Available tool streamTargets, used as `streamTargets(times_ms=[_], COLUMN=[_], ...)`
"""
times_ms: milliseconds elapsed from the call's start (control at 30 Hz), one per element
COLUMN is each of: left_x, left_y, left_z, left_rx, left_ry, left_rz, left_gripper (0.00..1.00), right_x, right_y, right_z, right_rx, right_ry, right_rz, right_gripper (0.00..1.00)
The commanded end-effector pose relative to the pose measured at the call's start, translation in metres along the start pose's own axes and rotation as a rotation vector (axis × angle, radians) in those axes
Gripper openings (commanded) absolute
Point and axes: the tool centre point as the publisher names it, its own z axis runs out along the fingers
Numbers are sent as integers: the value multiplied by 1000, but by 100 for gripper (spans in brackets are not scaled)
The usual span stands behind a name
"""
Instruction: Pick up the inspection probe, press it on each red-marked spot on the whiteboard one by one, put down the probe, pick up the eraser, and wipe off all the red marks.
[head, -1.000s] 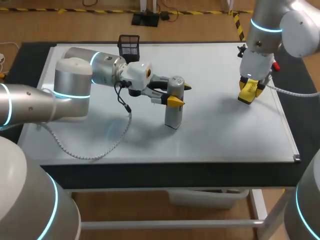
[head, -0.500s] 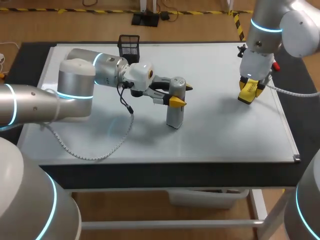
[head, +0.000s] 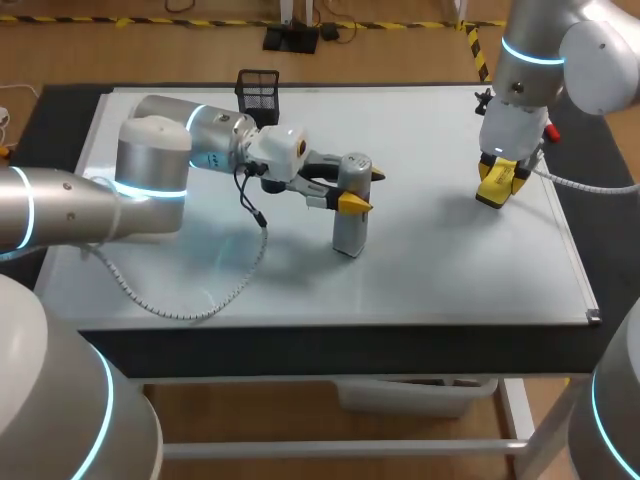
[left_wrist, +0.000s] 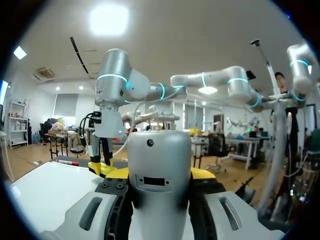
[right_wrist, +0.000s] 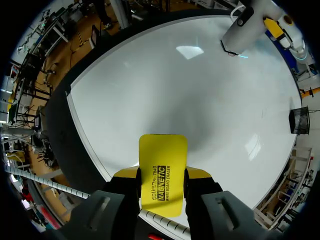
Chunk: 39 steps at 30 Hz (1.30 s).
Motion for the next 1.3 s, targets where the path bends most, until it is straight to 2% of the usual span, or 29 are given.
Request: streamTargets(times_ms=[33, 267, 600, 800, 1300], left_x=[-1, -2, -7, -13, -14], left_y=[3, 0, -33, -44, -64], left_z=[0, -1, -27, -60, -170], left_rx=[-3, 1, 21, 24, 16], left_ry=[1, 1, -26, -90, -302], left_rz=[0, 4, 26, 41, 64], left_gripper=[0, 0, 0, 0, 0], right_x=[0, 0, 0, 0, 0], right_y=[-1, -1, -1, -1, -1], right_z=[-1, -1, -1, -1, -1], right_rx=[2, 2, 2, 2, 2], right_ry=[3, 3, 3, 3, 3], right_rz=[-2, -2, -2, -2, -2], right_gripper=[0, 0, 0, 0, 0])
